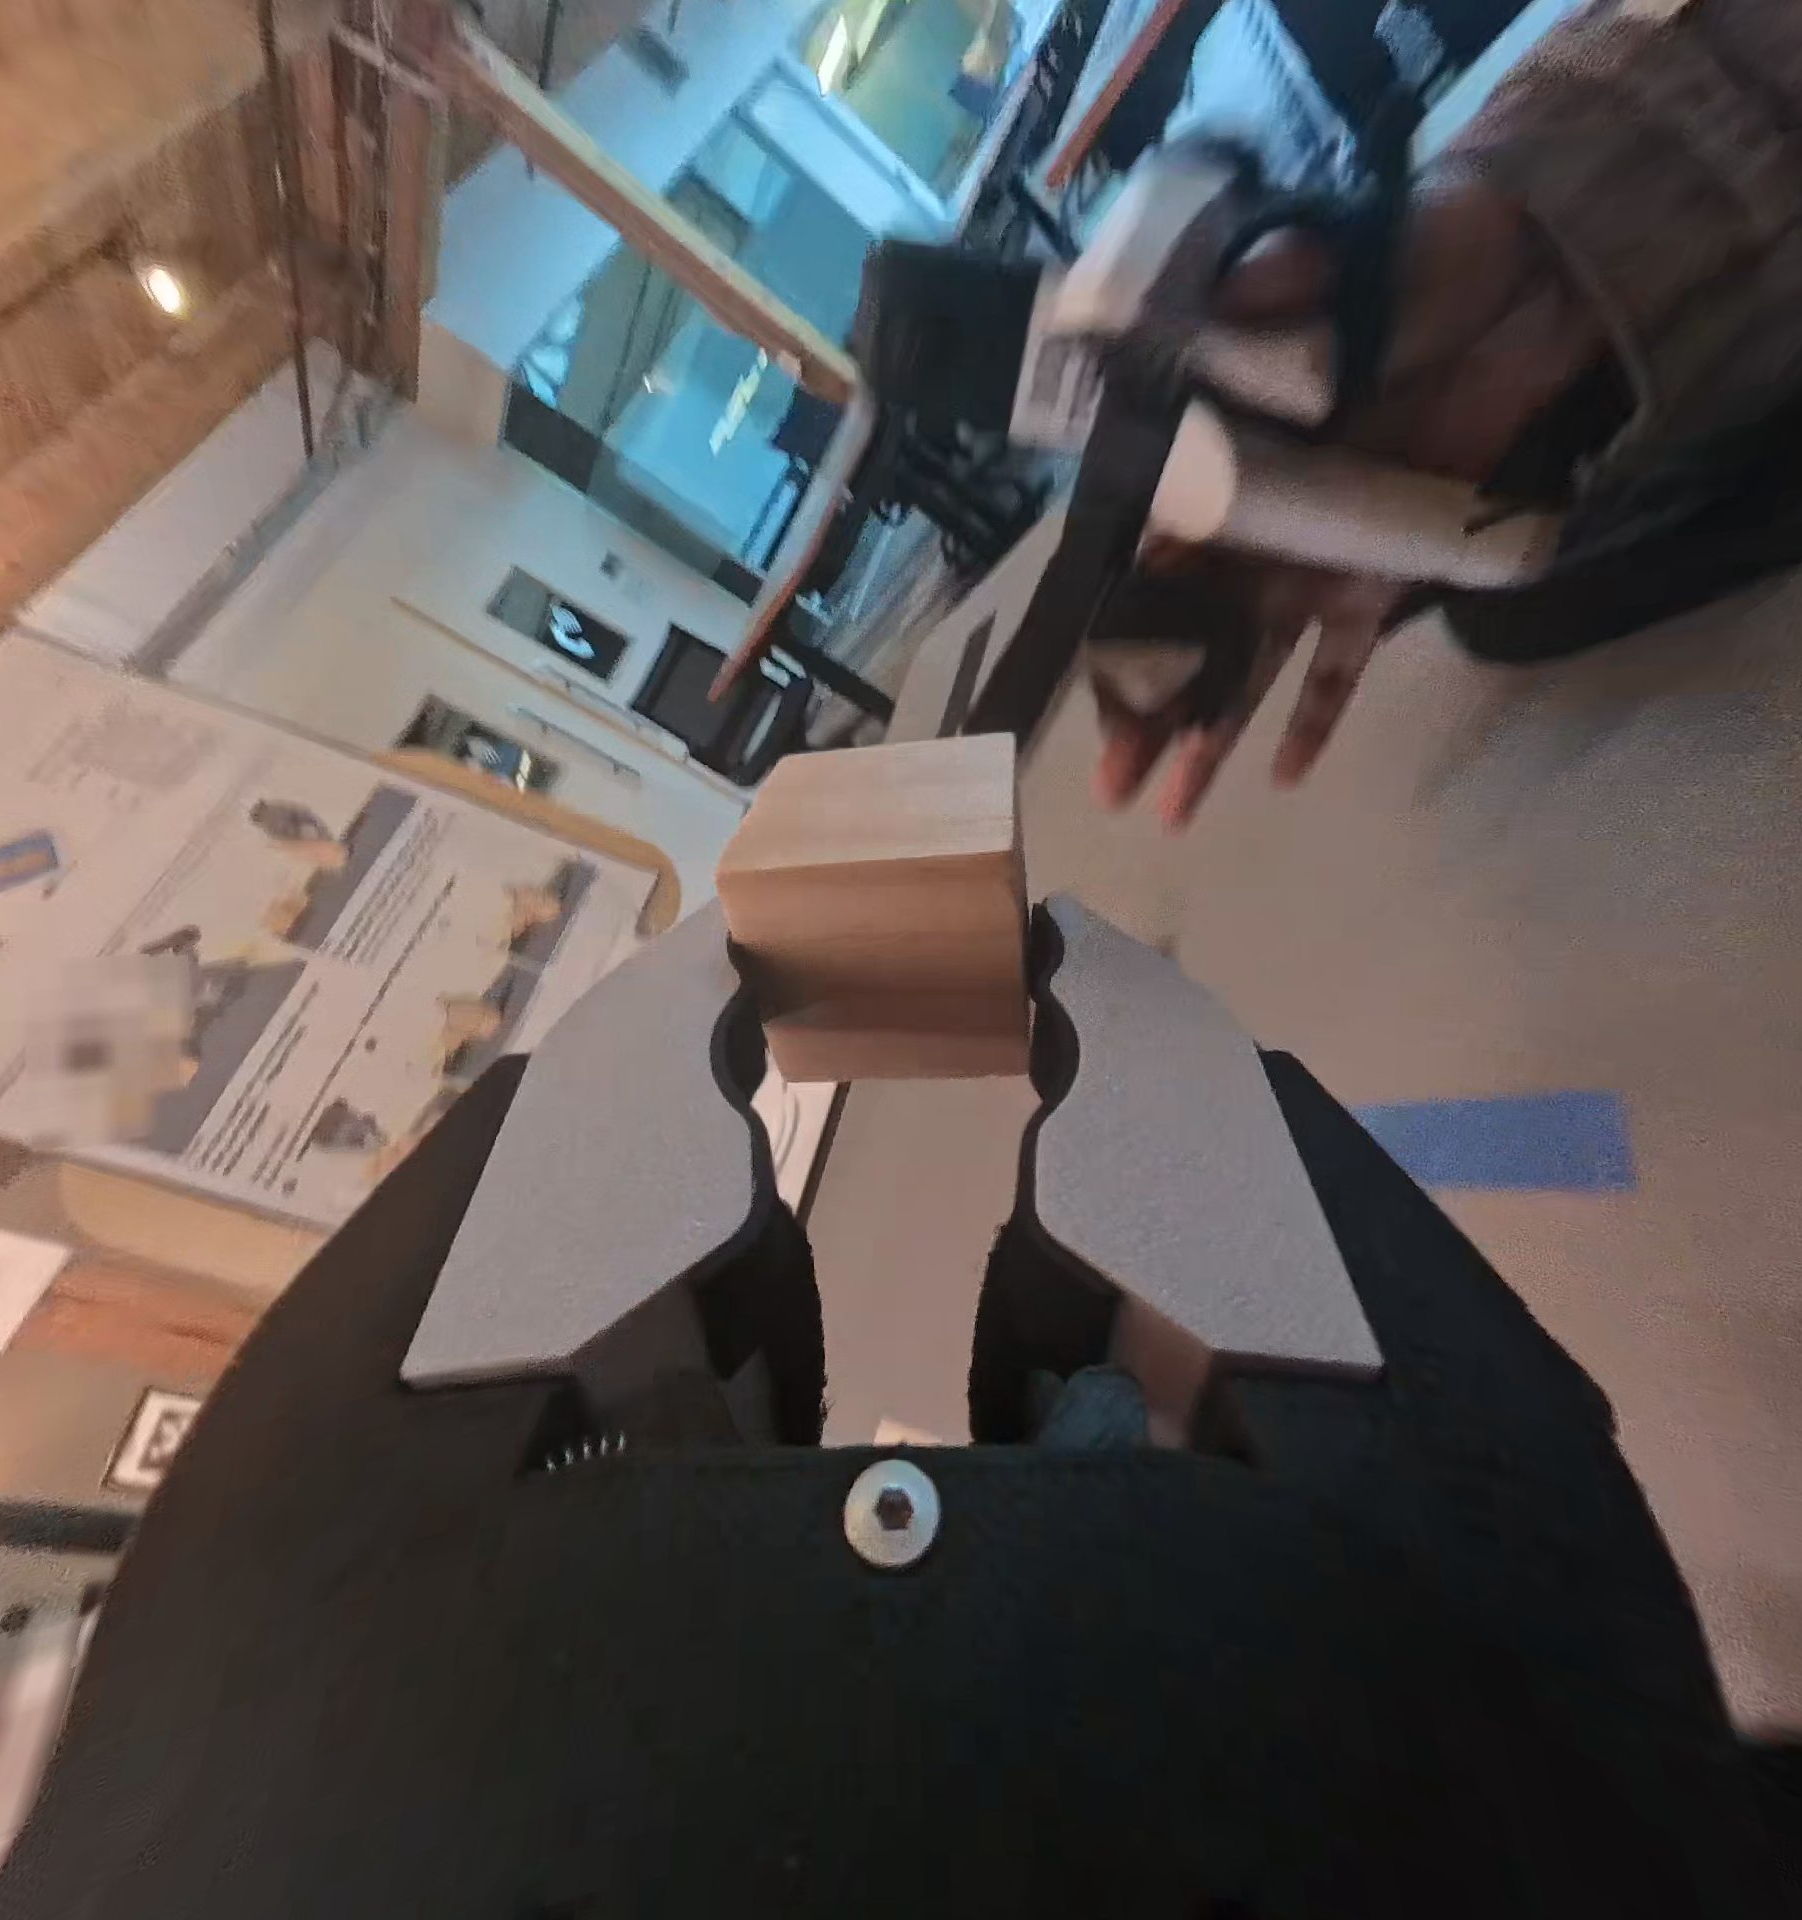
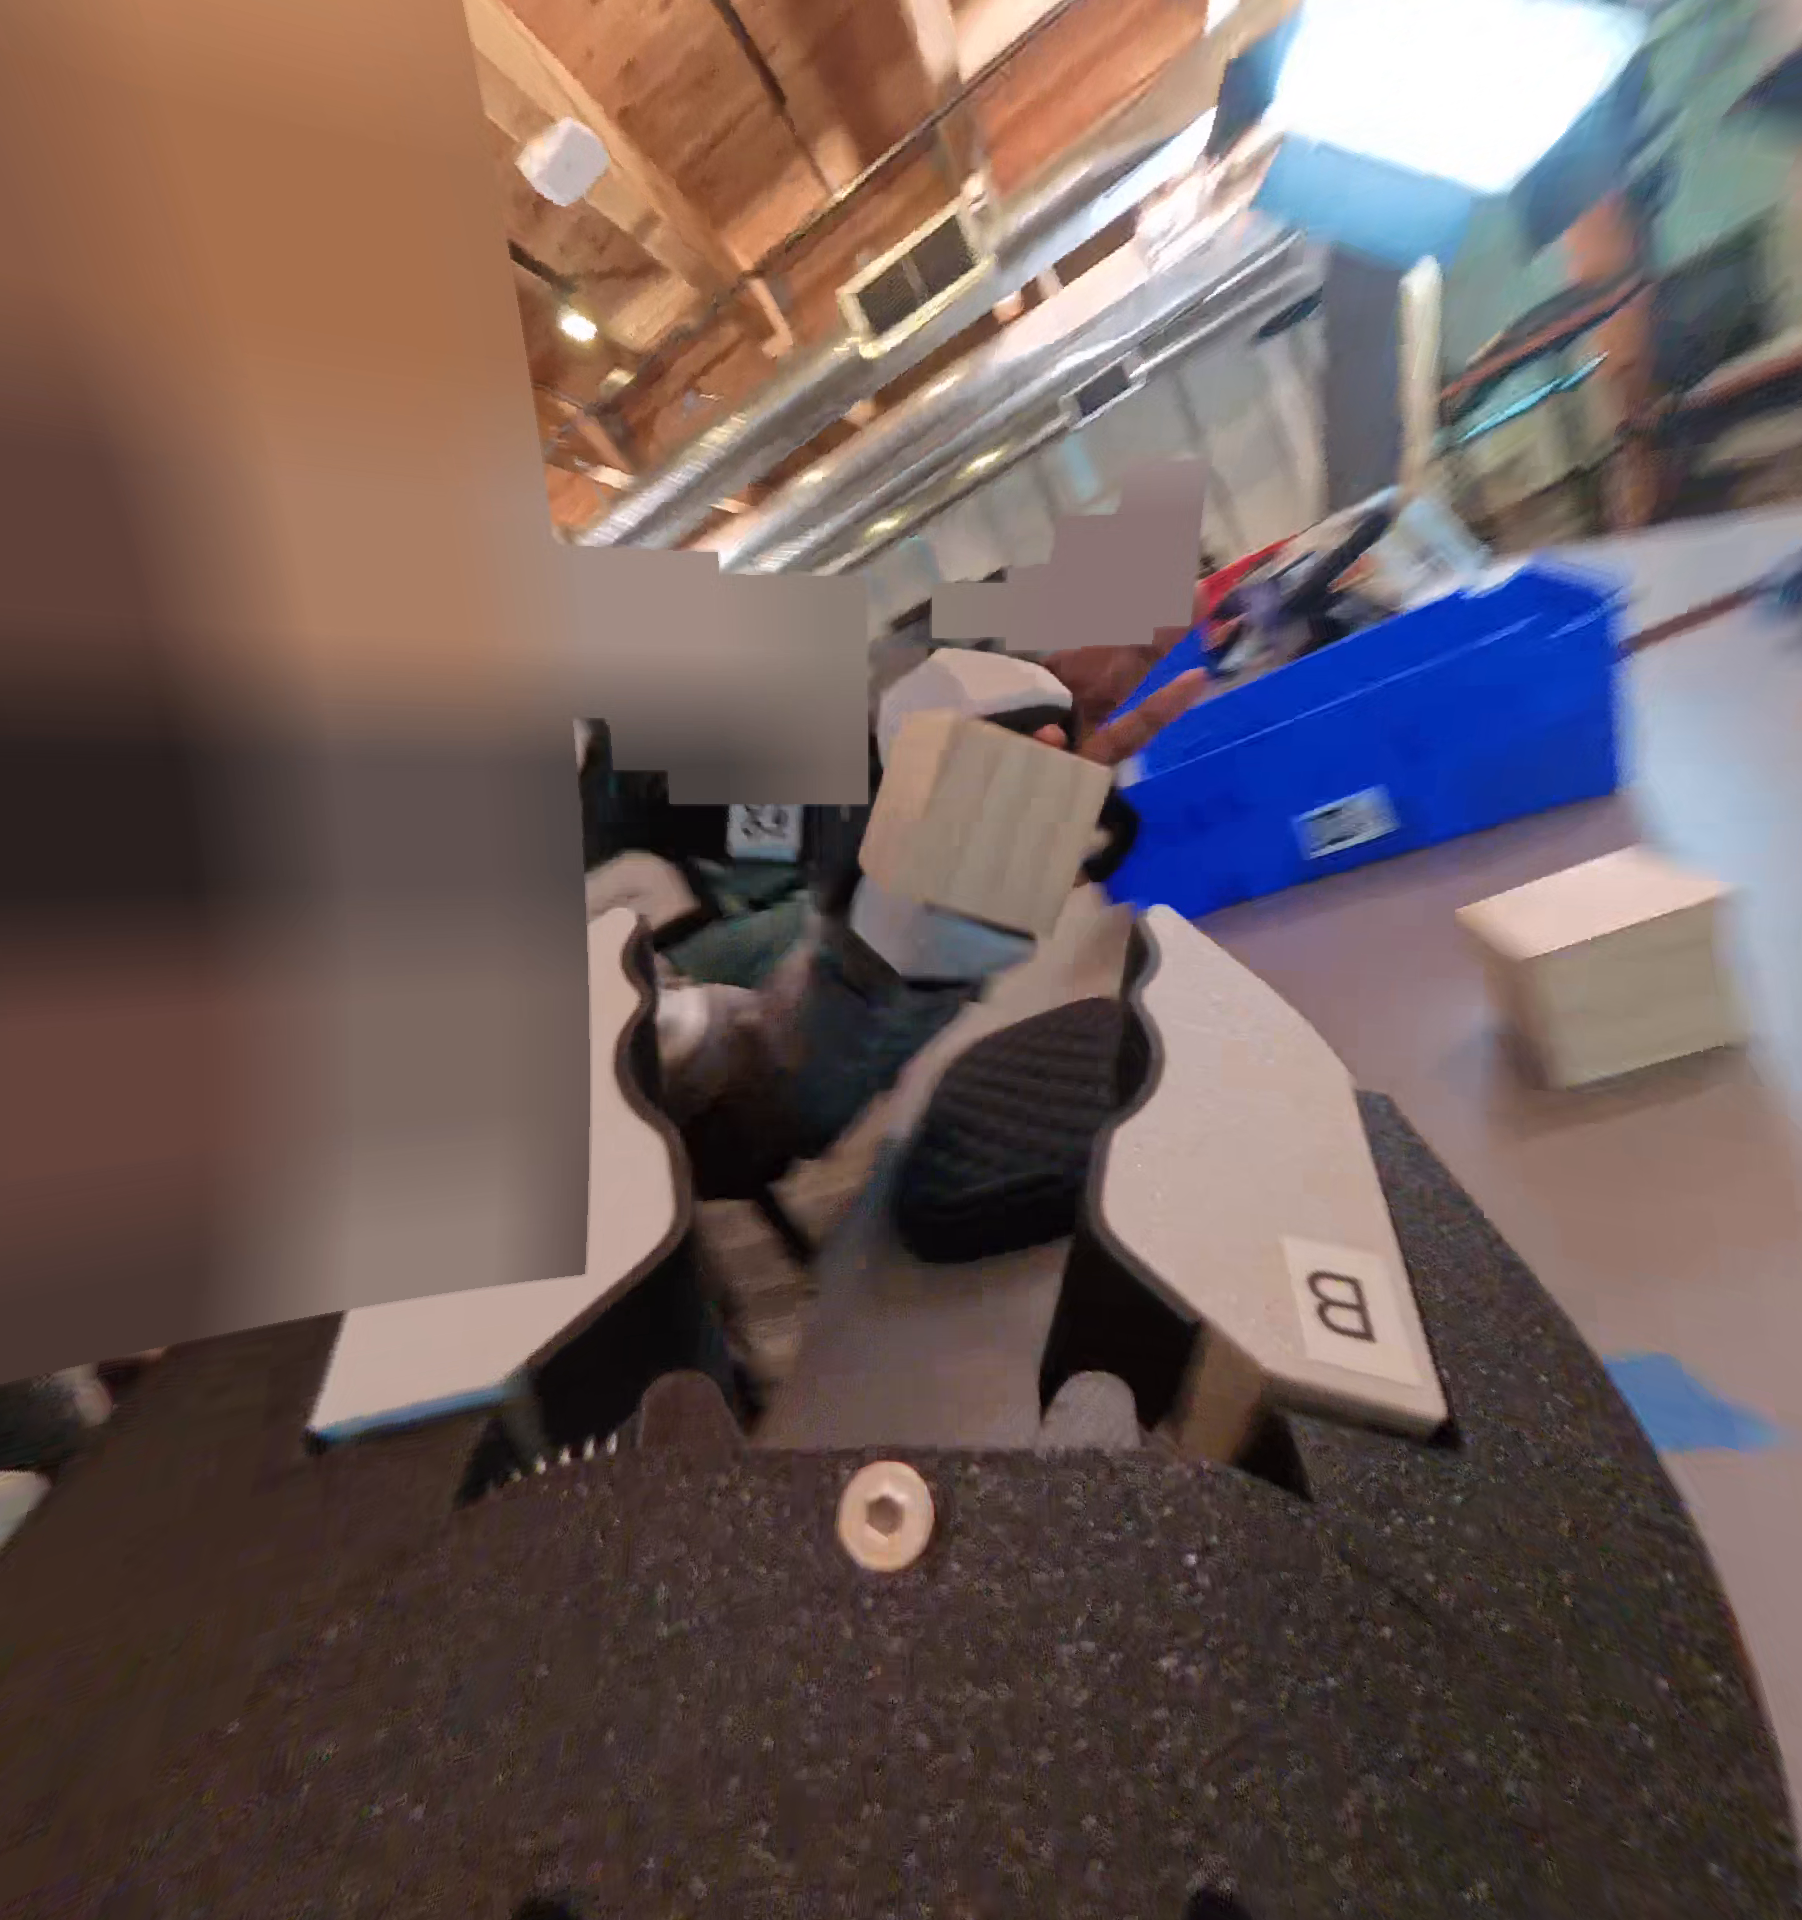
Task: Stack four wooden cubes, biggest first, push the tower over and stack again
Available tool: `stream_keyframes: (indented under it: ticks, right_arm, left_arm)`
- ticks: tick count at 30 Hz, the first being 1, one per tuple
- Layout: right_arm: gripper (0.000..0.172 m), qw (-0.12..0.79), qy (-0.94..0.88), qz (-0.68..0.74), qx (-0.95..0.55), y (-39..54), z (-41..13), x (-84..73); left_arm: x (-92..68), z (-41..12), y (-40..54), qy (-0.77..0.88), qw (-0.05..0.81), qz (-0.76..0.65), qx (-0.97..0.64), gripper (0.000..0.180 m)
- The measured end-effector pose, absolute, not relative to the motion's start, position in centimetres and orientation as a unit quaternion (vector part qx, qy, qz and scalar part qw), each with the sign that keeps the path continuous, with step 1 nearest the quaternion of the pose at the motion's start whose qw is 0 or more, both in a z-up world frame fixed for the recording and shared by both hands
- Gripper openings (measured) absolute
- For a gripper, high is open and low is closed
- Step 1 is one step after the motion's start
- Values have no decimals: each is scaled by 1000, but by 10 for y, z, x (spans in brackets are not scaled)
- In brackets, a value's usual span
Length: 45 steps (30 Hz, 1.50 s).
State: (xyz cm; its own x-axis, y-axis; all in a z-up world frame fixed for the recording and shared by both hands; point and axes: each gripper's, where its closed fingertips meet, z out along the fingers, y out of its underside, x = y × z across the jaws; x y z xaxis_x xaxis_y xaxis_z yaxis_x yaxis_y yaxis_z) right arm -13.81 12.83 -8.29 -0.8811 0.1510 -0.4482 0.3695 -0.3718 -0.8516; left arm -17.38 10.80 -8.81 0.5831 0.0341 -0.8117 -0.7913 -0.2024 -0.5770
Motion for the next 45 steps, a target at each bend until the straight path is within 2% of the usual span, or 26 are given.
stream_keyframes:
  ticks: [1,4,7,14,20,27,45]
  right_arm:
    - [91,7,570,-789,230,139,-83,-144]
    - [98,-163,605,-751,208,169,-89,-158]
    - [104,-260,613,-725,179,184,-94,-161]
    - [116,-292,676,-659,153,173,-122,-162]
    - [116,-295,656,-678,152,175,-115,-159]
    - [115,-296,650,-684,150,175,-111,-157]
    - [115,-291,657,-676,160,175,-116,-160]
  left_arm:
    - [-191,-85,98,268,551,362,-702,48]
    - [-246,-90,71,254,471,325,-780,48]
    - [-286,-113,48,258,360,230,-867,49]
    - [-341,-165,30,227,114,102,-962,49]
    - [-343,-187,33,244,15,57,-968,49]
    - [-346,-201,33,253,-34,56,-965,49]
    - [-348,-207,33,270,-30,52,-961,49]
